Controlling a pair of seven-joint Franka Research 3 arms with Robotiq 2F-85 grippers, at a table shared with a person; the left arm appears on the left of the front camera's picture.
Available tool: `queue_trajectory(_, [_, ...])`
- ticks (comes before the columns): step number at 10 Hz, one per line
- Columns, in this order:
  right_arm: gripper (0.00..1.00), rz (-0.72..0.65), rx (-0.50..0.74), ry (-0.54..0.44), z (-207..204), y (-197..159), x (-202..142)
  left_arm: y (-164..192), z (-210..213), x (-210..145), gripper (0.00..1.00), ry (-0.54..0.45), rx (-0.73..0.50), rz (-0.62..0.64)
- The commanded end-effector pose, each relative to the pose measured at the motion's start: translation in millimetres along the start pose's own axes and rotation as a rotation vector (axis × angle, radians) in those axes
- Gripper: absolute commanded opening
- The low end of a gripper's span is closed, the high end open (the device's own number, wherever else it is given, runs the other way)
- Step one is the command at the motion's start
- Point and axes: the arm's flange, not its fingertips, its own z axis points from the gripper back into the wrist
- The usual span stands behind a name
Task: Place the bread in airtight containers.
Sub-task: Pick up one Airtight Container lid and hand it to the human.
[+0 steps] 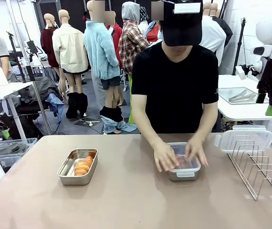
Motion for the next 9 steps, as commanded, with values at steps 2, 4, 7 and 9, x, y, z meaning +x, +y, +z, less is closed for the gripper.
queue_trajectory(2, [1.00, 0.015, 0.003, 0.000, 0.1, 1.6, -0.9, 1.2, 0.5, -0.4, 1.00, -0.002, -0.001, 0.003])
queue_trajectory(4, [1.00, 0.015, 0.003, 0.000, 0.1, 1.6, -0.9, 1.2, 0.5, -0.4, 1.00, -0.002, -0.001, 0.003])
queue_trajectory(7, [1.00, 0.015, 0.003, 0.000, 0.1, 1.6, -0.9, 1.2, 0.5, -0.4, 1.00, -0.002, -0.001, 0.003])
queue_trajectory(9, [1.00, 0.015, 0.003, 0.000, 0.1, 1.6, -0.9, 1.2, 0.5, -0.4, 1.00, -0.002, -0.001, 0.003])
